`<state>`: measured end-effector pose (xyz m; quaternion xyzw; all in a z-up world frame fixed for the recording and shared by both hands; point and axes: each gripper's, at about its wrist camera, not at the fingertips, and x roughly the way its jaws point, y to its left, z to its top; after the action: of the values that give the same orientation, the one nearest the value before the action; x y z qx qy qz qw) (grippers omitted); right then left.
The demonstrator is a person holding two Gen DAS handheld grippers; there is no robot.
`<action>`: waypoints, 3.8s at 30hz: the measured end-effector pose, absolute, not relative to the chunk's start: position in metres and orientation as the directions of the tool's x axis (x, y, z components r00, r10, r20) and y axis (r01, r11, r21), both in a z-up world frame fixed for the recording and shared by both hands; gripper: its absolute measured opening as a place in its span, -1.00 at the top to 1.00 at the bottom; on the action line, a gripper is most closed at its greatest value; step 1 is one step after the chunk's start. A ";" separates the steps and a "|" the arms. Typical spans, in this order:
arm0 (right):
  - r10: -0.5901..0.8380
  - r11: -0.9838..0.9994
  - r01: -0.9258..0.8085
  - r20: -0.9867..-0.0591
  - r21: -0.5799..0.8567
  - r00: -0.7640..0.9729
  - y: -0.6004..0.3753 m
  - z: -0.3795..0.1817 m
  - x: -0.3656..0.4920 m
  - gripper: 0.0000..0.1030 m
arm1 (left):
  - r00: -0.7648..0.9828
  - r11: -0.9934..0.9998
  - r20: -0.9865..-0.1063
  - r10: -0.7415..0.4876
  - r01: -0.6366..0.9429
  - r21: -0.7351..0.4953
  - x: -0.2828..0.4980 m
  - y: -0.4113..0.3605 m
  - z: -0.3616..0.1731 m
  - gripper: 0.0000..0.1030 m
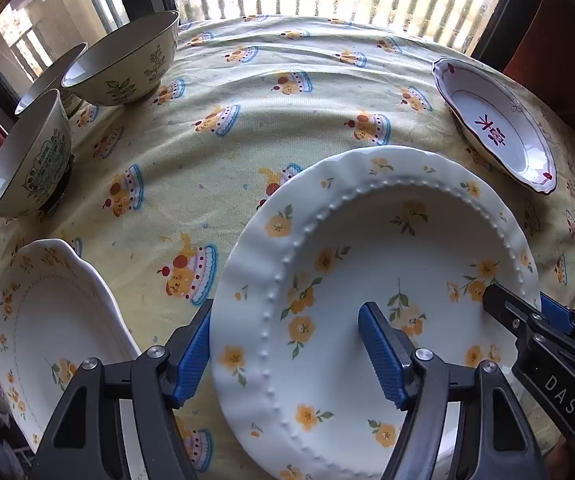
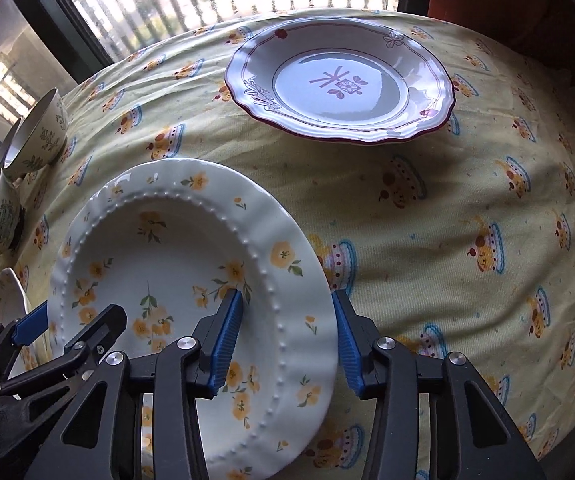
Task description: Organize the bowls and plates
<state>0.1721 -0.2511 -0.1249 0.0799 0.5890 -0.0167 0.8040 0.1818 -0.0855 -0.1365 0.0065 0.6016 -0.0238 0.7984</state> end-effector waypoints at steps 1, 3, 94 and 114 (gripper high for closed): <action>0.066 0.987 0.120 -0.950 0.107 0.306 -0.251 -0.125 0.172 0.08 | 0.278 0.999 -0.960 -0.025 0.046 -0.013 0.182 -0.086 -0.137 -0.43; 0.060 0.987 0.125 -0.950 0.102 0.306 -0.250 -0.125 0.172 0.04 | 0.280 0.999 -0.960 -0.020 0.045 -0.007 0.181 -0.088 -0.137 -0.46; -0.136 0.988 0.113 -0.949 -0.107 0.284 -0.017 -0.098 0.126 -0.12 | 0.278 0.997 -0.959 -0.061 0.054 -0.047 0.129 0.120 -0.120 -0.47; -0.182 0.966 0.226 -0.949 -0.125 0.256 -0.004 -0.097 0.110 0.21 | 0.322 0.986 -0.938 -0.127 0.148 -0.083 0.127 0.147 -0.096 -0.42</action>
<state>0.1097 -0.0036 -0.0974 0.0184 0.5963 -0.1289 0.7921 0.1266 0.1471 -0.0958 0.0089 0.5761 -0.0845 0.8129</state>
